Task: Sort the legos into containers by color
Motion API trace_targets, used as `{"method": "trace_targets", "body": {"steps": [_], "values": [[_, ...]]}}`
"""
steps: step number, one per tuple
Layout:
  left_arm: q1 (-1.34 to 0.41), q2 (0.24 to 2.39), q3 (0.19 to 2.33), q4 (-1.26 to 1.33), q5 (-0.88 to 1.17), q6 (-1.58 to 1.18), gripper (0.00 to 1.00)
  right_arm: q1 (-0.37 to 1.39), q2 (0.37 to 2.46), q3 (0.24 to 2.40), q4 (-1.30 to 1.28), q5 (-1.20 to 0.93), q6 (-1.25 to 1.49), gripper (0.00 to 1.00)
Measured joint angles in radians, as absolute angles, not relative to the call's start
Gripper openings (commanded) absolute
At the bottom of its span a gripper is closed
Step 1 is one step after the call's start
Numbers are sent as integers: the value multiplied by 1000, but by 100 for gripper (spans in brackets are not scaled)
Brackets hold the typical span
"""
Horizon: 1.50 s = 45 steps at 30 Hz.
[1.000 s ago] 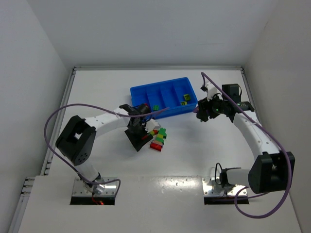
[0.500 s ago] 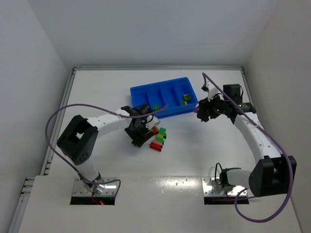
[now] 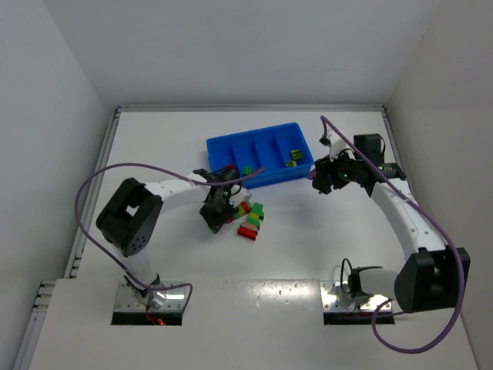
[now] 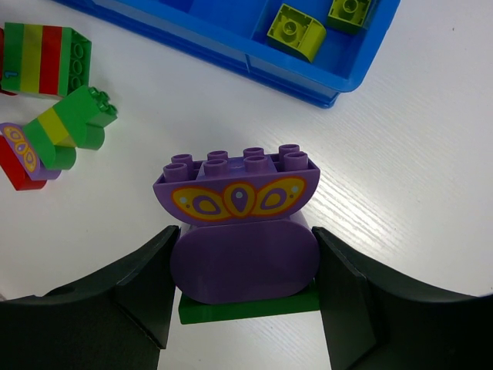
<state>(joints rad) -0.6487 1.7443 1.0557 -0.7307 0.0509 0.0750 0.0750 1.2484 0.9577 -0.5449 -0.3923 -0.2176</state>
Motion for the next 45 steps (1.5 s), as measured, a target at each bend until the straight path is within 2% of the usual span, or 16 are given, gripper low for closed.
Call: {"method": "trace_targets", "body": {"steps": [5,10,15,19,25,29,34,37,42,45], "values": [[-641,1745,1080,-761,76,130,0,75,1249,958,-545,-393,-218,10],[-598,1680,1261,-881,156,230,0,77,1268,965,-543,-416,-208,10],[-569,1652,1607,-916,217,280,0,81,1328,1013,-511,-469,-145,10],[-553,1784,1869,-929,272,268,0,81,1393,1085,-478,-501,-84,10],[-504,2152,2161,-938,300,226,0,81,1487,1221,-447,-520,-22,10],[-491,2287,2208,-956,282,224,0,81,1549,1299,-437,-529,-2,10],[-489,2351,2244,-955,237,239,0,81,1588,1317,-435,-529,8,10],[-489,2358,2263,-944,207,259,10,81,1597,1317,-437,-529,10,10],[-489,2377,2279,-907,141,278,37,81,1603,1317,-437,-529,14,10],[-489,2404,2281,-876,104,285,46,81,1608,1323,-440,-529,16,10]]}}
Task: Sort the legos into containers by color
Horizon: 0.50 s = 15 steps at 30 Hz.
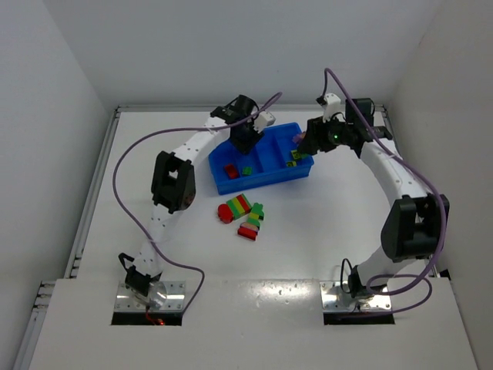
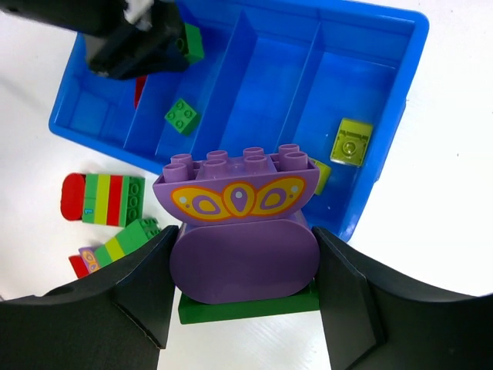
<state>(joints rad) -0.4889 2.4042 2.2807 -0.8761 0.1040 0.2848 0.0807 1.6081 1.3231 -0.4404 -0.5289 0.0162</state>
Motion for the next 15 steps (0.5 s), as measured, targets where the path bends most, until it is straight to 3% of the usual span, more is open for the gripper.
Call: {"method": "trace_targets", "body": {"steps": [3,6,15], "values": [[-489,2430,2281,-857,73,289,59,81,1621,1341,-438,-529,26,10],[-489,2440,2281,-843,49,291,65,81,1636,1354,-430,-535,48,10],[-465,2429,2278,-782,127,228,65,81,1684,1357,-343,-605,237,10]]}}
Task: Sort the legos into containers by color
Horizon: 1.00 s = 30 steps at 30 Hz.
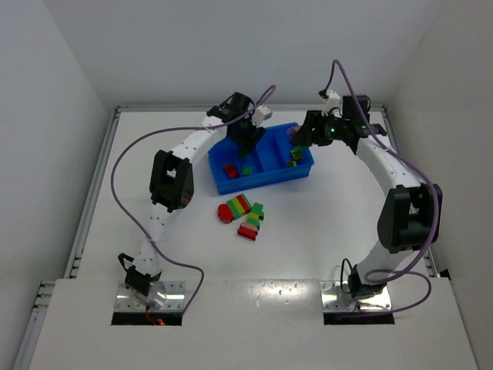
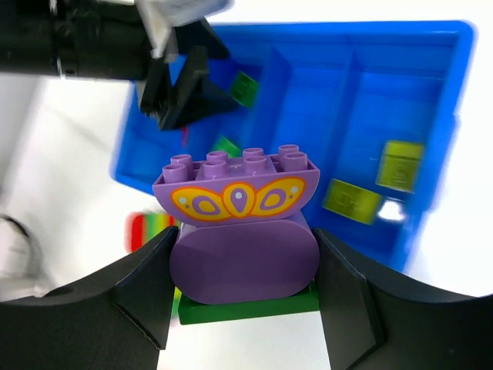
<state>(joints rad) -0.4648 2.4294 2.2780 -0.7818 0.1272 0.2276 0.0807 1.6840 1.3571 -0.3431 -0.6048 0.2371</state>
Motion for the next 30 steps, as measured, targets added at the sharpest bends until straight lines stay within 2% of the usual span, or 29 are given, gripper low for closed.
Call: {"method": "trace_targets", "body": {"steps": [2,9,12,17,22,23,28,30], "values": [[-440,2398,2257,-776,240,196,69,81,1703,1358,-305,-633,318,10],[-323,2197,2143,-744,733,-30,70,133,1818,1431,-165,-683,607,6],[-298,2107,2016,-653,873,-165,72,167,1863,1488,-119,-674,701,3],[-296,2065,1926,-585,902,-287,75,213,1898,1588,-145,-559,815,1],[-297,2049,1909,-543,831,-327,75,234,1899,1650,-157,-471,862,0],[-294,2045,1910,-535,827,-334,72,234,1897,1649,-151,-472,860,0],[-245,2044,1921,-483,855,-400,71,232,1837,1508,-104,-530,720,0],[-215,2044,1921,-472,872,-414,73,231,1800,1446,-126,-554,606,0]]}}
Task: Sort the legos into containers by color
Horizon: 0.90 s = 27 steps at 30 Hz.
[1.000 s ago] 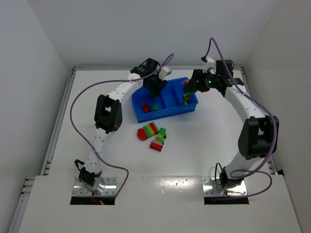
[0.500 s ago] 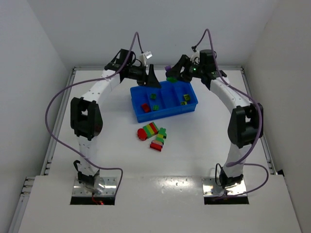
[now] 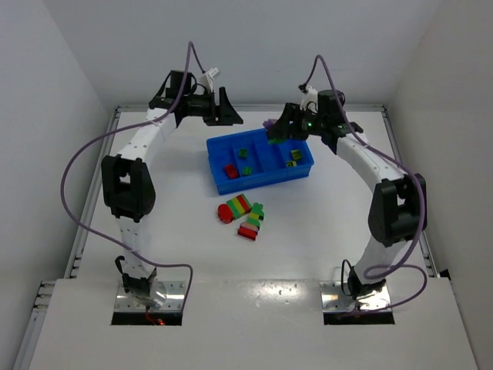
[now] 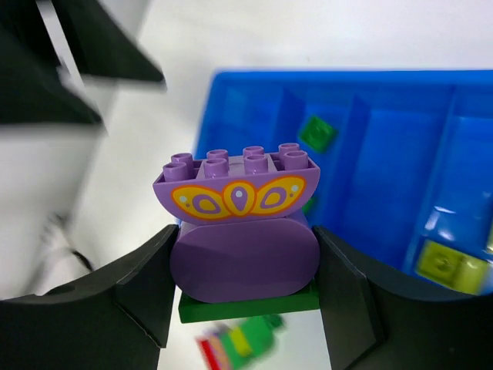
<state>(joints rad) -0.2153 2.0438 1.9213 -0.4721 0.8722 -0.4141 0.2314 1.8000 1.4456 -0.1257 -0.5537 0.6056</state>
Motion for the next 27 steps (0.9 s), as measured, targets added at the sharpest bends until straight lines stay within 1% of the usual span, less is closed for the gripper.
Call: {"method": "trace_targets", "body": {"steps": [5,12,17,22,24,25,26,27], "values": [[-186,2044,1922,-461,941,-443,75,237,1701,1365,-219,-578,273,0],[-257,2044,1916,-468,1038,-460,76,294,1647,1381,-313,-560,-94,0],[-309,2045,1916,-510,1055,-438,77,363,1647,1400,-391,-517,-276,0],[-334,2048,1916,-556,1052,-403,77,418,1647,1419,-421,-469,-369,0],[-335,2049,1916,-579,1051,-390,73,429,1647,1427,-423,-450,-389,0],[-337,2049,1916,-588,1051,-382,70,431,1647,1430,-423,-443,-395,0],[-339,2051,1916,-598,1052,-376,55,435,1647,1433,-422,-435,-401,0],[-339,2053,1916,-605,1055,-377,45,437,1647,1435,-422,-426,-405,0]]}}
